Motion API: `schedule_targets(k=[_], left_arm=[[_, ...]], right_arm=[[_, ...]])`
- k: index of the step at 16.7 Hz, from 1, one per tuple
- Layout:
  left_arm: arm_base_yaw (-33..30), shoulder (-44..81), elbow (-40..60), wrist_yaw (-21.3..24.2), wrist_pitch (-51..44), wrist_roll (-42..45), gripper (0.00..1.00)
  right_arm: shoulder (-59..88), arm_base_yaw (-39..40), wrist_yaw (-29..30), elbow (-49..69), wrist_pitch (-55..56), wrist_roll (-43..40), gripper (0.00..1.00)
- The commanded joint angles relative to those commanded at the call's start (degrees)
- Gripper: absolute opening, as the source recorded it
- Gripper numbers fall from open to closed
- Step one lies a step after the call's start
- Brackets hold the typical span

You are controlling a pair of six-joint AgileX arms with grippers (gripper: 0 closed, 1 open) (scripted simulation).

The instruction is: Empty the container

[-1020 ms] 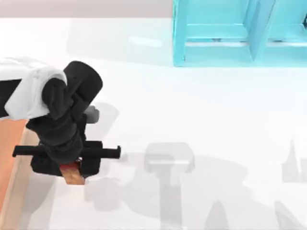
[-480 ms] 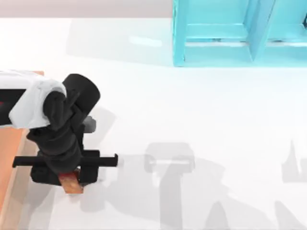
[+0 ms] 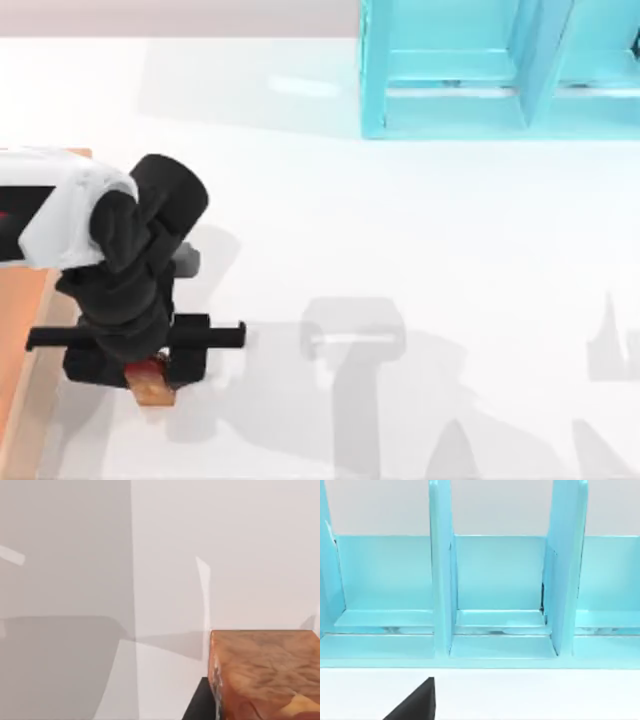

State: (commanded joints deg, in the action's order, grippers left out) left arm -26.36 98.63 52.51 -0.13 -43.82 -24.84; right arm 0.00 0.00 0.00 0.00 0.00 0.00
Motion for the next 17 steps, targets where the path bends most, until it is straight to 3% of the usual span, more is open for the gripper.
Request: schedule_targets(k=[5, 17], left_arm=[[0.0, 0.0, 0.0, 0.0, 0.0, 0.0, 0.98], [-1.17, 0.23, 0.85, -1.07, -0.79, 1.47, 1.0]], right_arm=[[0.0, 0.0, 0.0, 0.0, 0.0, 0.0, 1.0], [0.0, 0.0, 0.0, 0.0, 0.0, 0.0, 1.0]])
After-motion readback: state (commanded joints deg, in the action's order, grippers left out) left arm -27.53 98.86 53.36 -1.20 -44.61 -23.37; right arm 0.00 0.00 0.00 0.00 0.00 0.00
